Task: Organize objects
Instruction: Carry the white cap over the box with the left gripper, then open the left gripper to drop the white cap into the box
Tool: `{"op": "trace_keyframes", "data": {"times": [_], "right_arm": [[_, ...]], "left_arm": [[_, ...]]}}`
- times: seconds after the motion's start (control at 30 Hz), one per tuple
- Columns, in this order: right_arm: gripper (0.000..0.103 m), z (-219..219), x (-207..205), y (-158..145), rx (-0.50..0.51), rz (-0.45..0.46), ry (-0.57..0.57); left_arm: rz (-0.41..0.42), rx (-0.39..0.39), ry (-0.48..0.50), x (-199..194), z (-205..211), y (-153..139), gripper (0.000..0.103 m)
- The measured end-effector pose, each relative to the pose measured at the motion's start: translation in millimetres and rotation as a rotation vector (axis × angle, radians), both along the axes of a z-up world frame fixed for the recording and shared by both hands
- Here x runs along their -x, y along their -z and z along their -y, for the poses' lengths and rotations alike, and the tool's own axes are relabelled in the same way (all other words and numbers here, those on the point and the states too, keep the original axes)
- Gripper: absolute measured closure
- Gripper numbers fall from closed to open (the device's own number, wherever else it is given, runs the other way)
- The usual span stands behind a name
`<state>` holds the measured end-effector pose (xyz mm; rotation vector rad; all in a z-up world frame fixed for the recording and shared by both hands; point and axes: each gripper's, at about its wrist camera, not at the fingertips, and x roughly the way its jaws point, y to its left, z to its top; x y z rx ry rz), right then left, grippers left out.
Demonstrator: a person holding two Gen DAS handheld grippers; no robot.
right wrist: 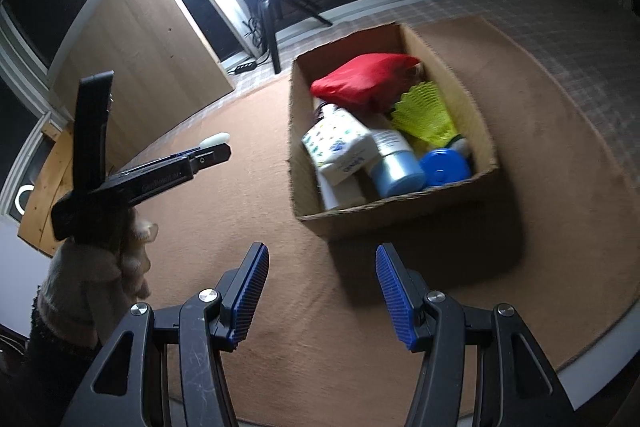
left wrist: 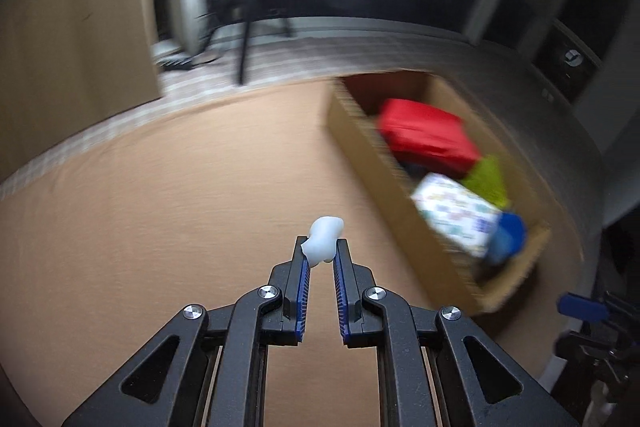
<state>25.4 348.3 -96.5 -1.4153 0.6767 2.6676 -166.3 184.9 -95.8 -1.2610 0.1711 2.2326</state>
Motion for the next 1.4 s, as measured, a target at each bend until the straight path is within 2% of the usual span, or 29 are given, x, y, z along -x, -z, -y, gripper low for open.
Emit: {"op": "trace_keyframes", "data": {"times": [0.2,0.57,0.77,1.27,1.4], "right_arm": [[0.051,-18,-16,-2,-0.044,0.000,0.036],[0.051,-42,-35,4,-0.043,0.011,0.082],[0.051,-51,-41,6,-0.042,0.014,0.102],[0.051,-69,-47,8,-0.046,0.027,0.119],[0.051,-69,-47,8,-0.046,0.028,0.118]], "left_arm": [[-0.057,0.019,0.108,-38,-59,-14,0.091],[-0.098,0.006,0.206,-70,-123,-27,0.091],[-0.105,0.002,0.236,-73,-146,-28,0.091],[-0.084,0.001,0.239,-67,-175,-15,0.089],[-0.085,-0.003,0.233,-65,-176,-16,0.082]]}}
